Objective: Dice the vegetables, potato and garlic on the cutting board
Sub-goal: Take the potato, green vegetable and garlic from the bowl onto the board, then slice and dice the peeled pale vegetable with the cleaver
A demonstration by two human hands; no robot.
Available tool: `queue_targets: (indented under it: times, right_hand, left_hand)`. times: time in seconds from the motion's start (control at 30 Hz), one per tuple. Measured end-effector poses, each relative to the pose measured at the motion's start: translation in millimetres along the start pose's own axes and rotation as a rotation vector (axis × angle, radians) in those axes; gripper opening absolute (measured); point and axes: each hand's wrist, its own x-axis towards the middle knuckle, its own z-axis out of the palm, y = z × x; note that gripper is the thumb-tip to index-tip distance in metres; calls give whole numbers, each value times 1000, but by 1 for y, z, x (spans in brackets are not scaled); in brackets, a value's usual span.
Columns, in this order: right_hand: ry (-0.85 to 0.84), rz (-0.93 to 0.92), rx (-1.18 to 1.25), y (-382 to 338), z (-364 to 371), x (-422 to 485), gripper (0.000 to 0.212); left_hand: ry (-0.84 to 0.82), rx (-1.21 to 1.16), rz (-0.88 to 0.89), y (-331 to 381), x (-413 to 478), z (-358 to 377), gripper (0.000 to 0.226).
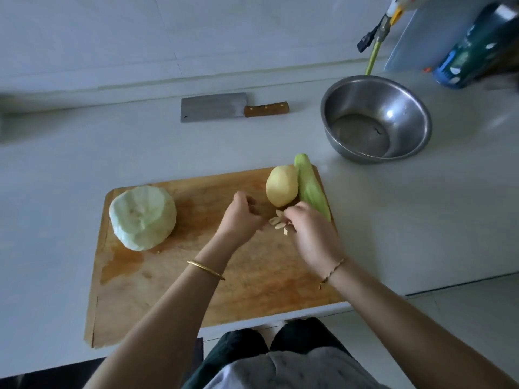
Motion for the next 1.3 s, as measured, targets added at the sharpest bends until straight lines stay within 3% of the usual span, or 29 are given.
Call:
queue_targets:
  times: [0.13, 0.2, 0.4, 0.5, 0.7, 0.83, 0.97, 1.1, 1.2, 1.3]
  right_hand:
    - [112, 6, 133, -16, -37, 43, 17]
    - [149, -41, 64, -22, -51, 79, 18]
    - [-6, -52, -194, -14, -41, 206, 16]
    - [-109, -32, -335, 2, -20, 251, 43]
    - [-75, -37, -511, 12, 7, 294, 74]
    - [-29, -12, -489, 8, 8, 304, 60]
    - [-86, -74, -532, 6, 7, 309, 42]
    - [-176, -126, -344, -6, -3, 298, 42]
    - [-169, -140, -131, -23, -17, 276, 23]
    - [-148, -175, 57, -46, -31, 241, 37]
  left_hand:
    - [110, 52, 59, 14, 16, -25, 29]
    - [164, 66, 103, 25, 26, -35, 28]
    - [220, 113, 134, 44, 54, -53, 25]
    - [243, 137, 111, 41, 63, -57, 25]
    - [280, 114, 43, 26, 69, -62, 22]
    - [315, 80, 11, 22, 67, -63, 23]
    - [333, 47, 3, 22, 63, -64, 22]
    - [364, 19, 15, 27, 50, -67, 22]
    - [452, -37, 50, 32, 30, -75, 22]
    - [581, -117, 101, 34, 5, -90, 22]
